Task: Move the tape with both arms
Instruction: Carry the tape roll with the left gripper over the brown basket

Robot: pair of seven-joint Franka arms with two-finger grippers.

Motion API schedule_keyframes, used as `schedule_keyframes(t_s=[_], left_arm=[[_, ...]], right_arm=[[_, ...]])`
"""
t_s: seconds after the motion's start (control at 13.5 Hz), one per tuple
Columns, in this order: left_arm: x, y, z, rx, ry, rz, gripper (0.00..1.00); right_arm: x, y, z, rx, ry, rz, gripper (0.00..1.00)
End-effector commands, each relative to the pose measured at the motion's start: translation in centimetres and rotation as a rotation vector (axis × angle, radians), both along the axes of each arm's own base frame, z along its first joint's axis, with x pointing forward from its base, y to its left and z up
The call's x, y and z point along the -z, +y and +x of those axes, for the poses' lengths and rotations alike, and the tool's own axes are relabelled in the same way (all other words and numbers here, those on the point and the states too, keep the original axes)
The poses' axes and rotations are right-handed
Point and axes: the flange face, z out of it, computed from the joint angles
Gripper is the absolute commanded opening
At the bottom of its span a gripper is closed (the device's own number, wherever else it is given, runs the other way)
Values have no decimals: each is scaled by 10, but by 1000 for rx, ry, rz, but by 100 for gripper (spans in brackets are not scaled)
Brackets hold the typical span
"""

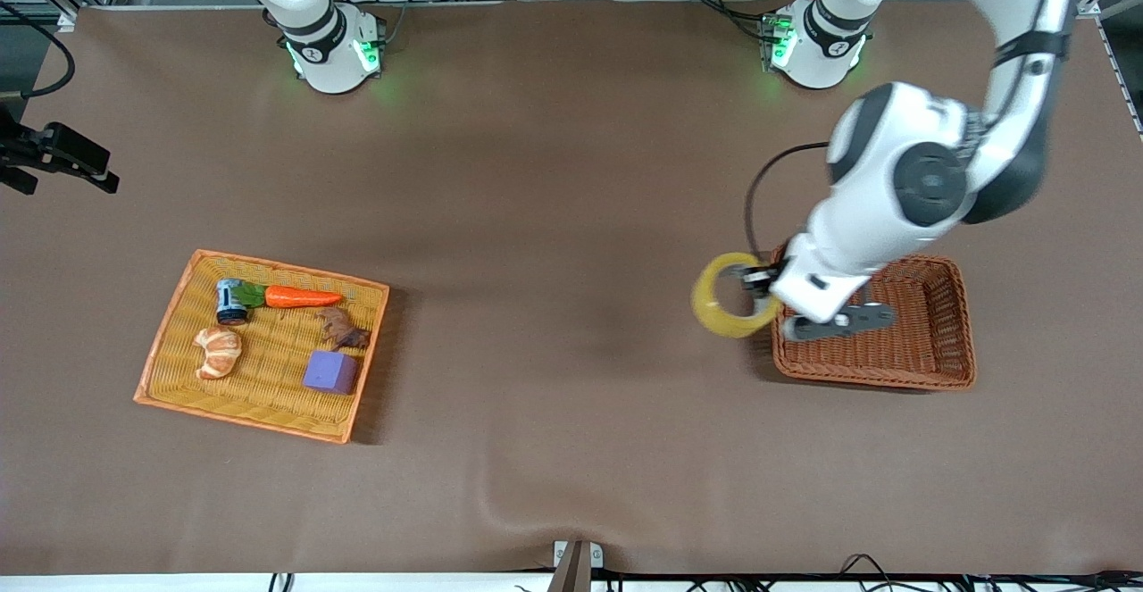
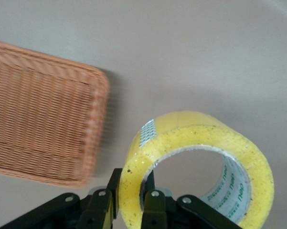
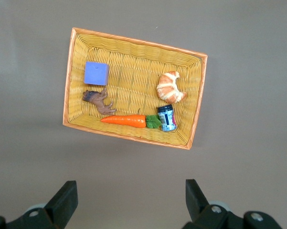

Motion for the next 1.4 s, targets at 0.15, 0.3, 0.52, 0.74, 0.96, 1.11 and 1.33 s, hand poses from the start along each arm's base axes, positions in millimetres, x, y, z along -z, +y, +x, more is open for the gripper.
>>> schedule_keyframes(t_s=[0.15, 0.3, 0.52, 0.74, 0.96, 1.11, 1.33], left_arm=[[12, 135, -19, 124, 35, 30, 0], [33, 173, -16, 130, 53, 20, 0], [90, 211, -17, 158, 52, 45, 0], [139, 233, -12, 144, 79, 31, 0], [176, 240, -2, 128, 78, 11, 0], [185, 234, 8, 137, 72, 10, 0], [195, 238, 26, 136, 62, 2, 30]], right_arm=[[-1, 0, 1, -6, 3, 11, 100], [-1, -2, 1, -8, 2, 13, 100], [-1, -2, 2, -9, -3, 13, 100], [1, -2, 3, -13, 5, 13, 100], [2, -8, 4, -5, 2, 10, 100], [1, -4, 4, -6, 0, 13, 100], [1, -2, 4, -6, -2, 15, 100]])
